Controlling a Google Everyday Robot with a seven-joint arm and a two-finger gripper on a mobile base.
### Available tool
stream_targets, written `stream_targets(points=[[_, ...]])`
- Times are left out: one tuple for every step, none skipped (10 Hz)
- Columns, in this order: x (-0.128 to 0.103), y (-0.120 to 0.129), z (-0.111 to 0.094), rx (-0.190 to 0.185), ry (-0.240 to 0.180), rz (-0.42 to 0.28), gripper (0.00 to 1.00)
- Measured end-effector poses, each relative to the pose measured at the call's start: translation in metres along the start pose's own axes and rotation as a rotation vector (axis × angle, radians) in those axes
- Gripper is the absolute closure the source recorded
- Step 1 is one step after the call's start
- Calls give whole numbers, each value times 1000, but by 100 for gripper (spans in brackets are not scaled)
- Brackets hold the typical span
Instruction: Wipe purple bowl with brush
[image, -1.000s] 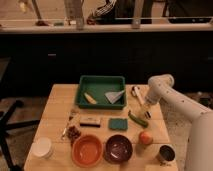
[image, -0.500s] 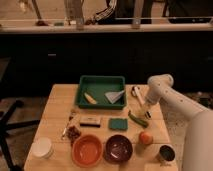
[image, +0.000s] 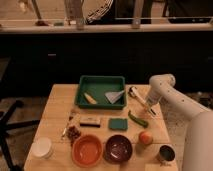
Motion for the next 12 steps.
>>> stream_targets(points=[[2,-1,0,-5,-1,4,96],[2,-2,-2,-8,-7,8,100],[3,-4,-3,-10,-15,12,100],[3,-5,-6,-12,-27,14,100],[1,-6,-12,-10,-43,12,100],[-2,-6,-24,-8,-70,2,100],[-4,-5,-34,-7,-92,-8,100],[-6,-5,-41,-4,-108,-15,100],[-8,-5,-51,2,-129,-23,100],[-10,-6,-62,9,-148,-28,100],[-11,-7,-67,13,-162,-34,100],[-12,-8,-77,20,-179,-41,100]])
